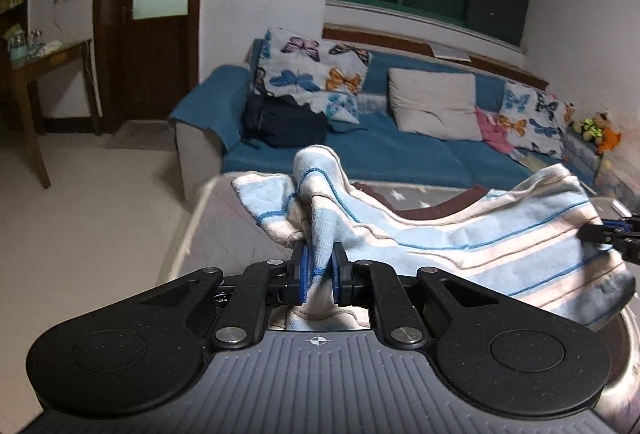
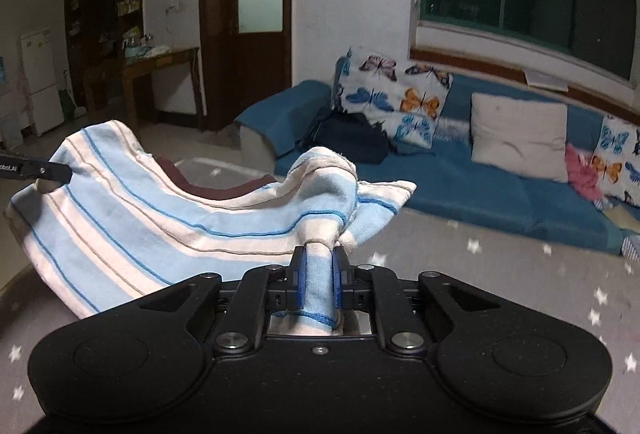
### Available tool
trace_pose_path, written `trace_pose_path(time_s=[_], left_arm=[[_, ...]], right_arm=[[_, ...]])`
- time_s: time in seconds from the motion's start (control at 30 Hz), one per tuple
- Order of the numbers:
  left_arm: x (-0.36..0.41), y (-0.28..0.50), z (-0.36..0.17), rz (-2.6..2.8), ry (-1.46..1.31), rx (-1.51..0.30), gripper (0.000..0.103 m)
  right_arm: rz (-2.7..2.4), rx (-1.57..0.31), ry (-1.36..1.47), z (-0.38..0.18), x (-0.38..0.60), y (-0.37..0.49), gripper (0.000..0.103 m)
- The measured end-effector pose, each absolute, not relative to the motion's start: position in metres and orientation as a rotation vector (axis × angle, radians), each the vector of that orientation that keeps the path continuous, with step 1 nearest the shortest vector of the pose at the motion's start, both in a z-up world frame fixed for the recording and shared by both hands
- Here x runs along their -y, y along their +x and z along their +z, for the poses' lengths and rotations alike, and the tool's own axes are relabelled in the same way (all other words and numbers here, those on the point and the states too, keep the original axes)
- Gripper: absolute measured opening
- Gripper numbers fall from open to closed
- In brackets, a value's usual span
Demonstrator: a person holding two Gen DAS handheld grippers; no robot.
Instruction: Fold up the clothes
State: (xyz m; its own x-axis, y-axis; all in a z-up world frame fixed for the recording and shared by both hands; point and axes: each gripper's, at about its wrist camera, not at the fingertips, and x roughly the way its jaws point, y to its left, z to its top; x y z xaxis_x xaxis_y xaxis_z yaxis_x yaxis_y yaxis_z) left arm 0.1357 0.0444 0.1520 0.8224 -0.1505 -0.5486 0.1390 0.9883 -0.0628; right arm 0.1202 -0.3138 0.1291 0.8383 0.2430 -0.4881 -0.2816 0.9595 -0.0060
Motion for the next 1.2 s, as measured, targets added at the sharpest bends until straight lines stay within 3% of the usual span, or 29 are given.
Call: trace_pose_path(time_s=[0.33, 0.37, 0.47, 0.53, 0.67, 0.77, 0.97, 1.2], left_arm=[[-0.028, 0.183, 0.096, -0.087, 0.065, -0.722, 0.016], [-0.028, 0.183, 0.091, -0.084, 0.091, -0.721, 0.018], [-0.027, 0.179, 0.086, -0.078, 0.113, -0.725, 0.037], [-0.03, 0.174, 0.085, -0.073, 0.118, -0.712, 0.039], [-0.029, 0.153, 0.087, -0.058, 0.13, -0.679, 0.057], [-0.024, 0.133, 0.09, -0.05, 0.146, -0.655, 0.068], [-0.019, 0.08, 0.083, -0.042, 0.148, -0.636, 0.074], [-0.014, 0.025, 0.068, 0.005, 0.139, -0.642, 0.078]], right_arm=[[0.217, -0.64, -0.069, 0.068, 0.315, 0.17, 0.015], [0.21, -0.658, -0.071, 0.06, 0.315, 0.173, 0.019], [0.195, -0.677, -0.047, 0.053, 0.321, 0.171, 0.026], [0.181, -0.677, -0.041, 0.053, 0.324, 0.165, 0.029], [0.145, -0.673, -0.029, 0.058, 0.331, 0.148, 0.048], [0.123, -0.668, -0.02, 0.061, 0.332, 0.13, 0.056], [0.089, -0.668, -0.01, 0.062, 0.337, 0.089, 0.078], [0.046, -0.679, 0.003, 0.05, 0.345, 0.042, 0.082]])
